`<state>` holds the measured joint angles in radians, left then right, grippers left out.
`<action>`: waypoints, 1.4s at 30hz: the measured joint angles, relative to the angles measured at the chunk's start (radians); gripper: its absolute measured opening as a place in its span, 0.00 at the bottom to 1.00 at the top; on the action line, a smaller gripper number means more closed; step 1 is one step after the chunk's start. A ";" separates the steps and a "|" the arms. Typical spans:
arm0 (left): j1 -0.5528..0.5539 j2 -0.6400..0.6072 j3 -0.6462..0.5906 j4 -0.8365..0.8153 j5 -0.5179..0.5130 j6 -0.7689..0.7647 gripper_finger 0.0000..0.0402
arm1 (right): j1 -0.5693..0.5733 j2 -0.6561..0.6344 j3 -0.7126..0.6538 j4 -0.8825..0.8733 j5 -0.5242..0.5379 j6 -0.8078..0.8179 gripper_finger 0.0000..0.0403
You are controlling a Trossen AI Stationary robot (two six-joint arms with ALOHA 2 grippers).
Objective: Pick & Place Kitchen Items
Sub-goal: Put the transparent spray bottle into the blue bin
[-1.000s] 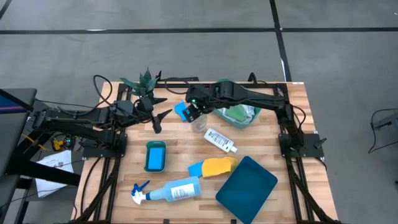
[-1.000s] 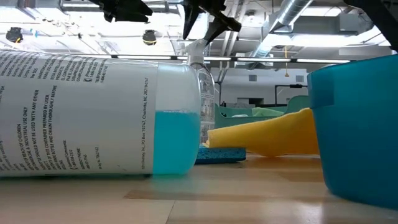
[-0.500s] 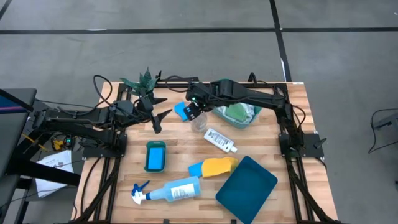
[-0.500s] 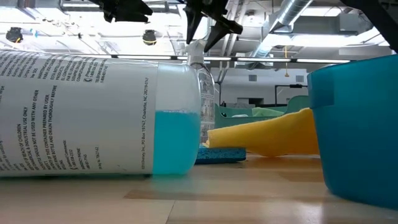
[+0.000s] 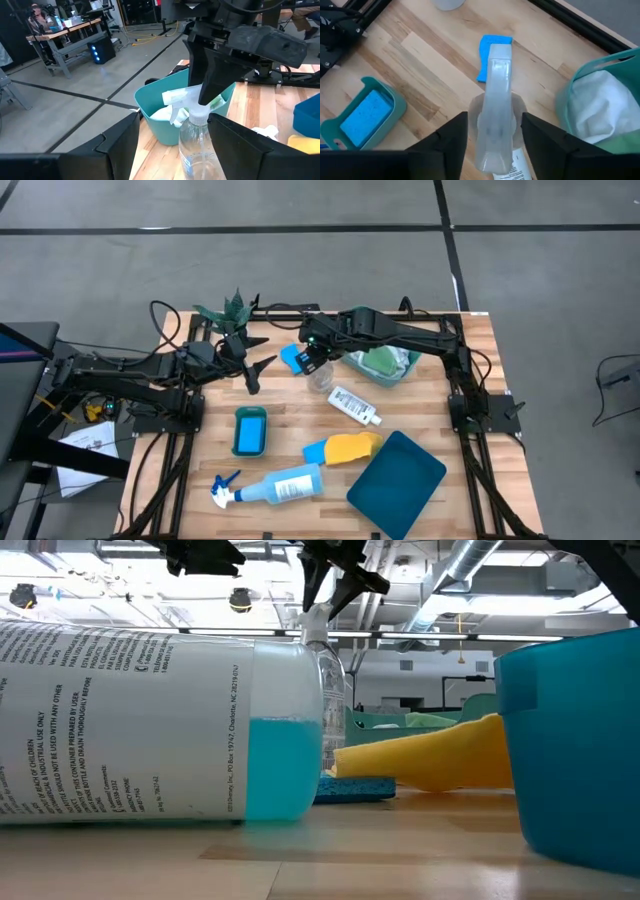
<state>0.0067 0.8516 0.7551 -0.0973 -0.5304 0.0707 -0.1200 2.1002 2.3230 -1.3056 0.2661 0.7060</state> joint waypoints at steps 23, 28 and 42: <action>0.000 0.000 0.000 0.000 0.003 -0.001 0.58 | 0.015 0.008 -0.010 0.004 0.011 -0.036 0.21; 0.000 0.000 0.000 0.000 0.003 -0.001 0.58 | 0.032 -0.017 -0.011 -0.038 0.003 -0.030 0.20; 0.000 0.000 0.000 -0.001 -0.001 0.000 0.58 | 0.092 -0.142 -0.011 -0.062 0.030 -0.041 0.20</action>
<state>0.0067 0.8516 0.7551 -0.0986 -0.5316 0.0704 -0.0281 1.9585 2.3123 -1.3678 0.2961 0.6651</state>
